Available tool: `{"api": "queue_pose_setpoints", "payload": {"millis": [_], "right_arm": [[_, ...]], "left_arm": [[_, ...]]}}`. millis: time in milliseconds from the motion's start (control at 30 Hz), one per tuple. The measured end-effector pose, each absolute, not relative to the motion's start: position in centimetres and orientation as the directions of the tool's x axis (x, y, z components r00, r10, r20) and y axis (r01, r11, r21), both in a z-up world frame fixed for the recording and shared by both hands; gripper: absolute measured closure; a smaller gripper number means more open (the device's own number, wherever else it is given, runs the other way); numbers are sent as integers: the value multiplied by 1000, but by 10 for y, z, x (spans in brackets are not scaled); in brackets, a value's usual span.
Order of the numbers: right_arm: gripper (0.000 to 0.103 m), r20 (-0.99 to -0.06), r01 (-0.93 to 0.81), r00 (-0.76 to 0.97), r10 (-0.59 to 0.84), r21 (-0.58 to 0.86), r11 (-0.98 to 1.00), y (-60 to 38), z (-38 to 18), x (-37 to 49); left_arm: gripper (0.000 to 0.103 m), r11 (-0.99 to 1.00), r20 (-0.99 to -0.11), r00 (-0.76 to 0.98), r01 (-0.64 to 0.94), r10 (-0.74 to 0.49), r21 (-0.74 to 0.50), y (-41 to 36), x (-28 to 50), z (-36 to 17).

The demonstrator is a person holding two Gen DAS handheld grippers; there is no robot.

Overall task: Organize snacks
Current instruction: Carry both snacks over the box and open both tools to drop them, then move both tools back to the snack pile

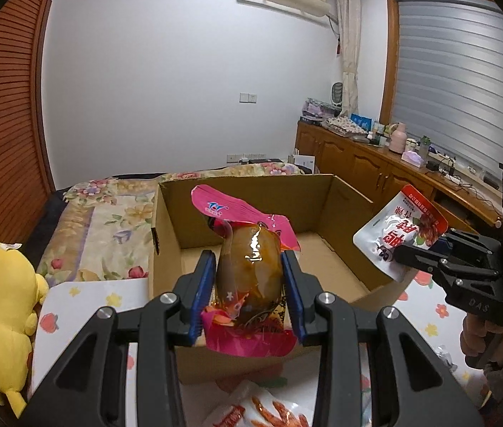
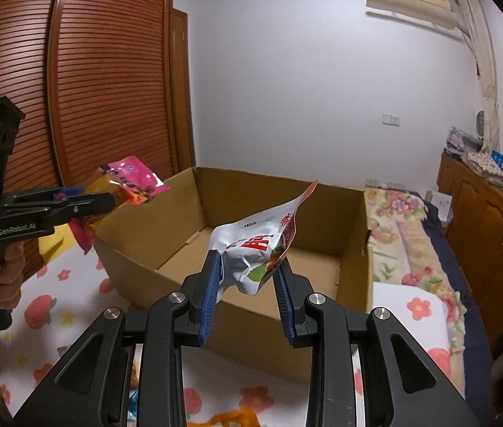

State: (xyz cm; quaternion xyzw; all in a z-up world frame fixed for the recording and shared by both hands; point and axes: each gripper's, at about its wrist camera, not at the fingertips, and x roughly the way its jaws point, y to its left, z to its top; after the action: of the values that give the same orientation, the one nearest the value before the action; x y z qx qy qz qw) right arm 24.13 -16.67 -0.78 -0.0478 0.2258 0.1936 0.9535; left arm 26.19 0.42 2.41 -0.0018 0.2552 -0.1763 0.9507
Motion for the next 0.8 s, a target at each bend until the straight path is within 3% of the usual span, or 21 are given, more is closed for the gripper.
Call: {"api": "queue_pose_setpoints", "payload": {"millis": [167, 233, 533, 700, 800], "right_arm": [[74, -478, -400, 808, 346, -13, 916, -159, -14, 257], [74, -489, -401, 801, 346, -10, 916, -158, -15, 263], [74, -518, -398, 790, 327, -28, 917, -157, -15, 271], [74, -505, -397, 794, 338, -11, 918, -158, -8, 257], [74, -496, -397, 797, 345, 1, 918, -159, -5, 239]], "left_arm": [[67, 935, -506, 793, 340, -340, -94, -3, 277, 17], [79, 935, -515, 787, 344, -339, -90, -7, 282, 17], [79, 926, -505, 785, 365, -360, -92, -11, 280, 23], [76, 921, -510, 774, 375, -375, -109, -7, 266, 24], [67, 919, -506, 774, 374, -381, -121, -3, 251, 26]]}}
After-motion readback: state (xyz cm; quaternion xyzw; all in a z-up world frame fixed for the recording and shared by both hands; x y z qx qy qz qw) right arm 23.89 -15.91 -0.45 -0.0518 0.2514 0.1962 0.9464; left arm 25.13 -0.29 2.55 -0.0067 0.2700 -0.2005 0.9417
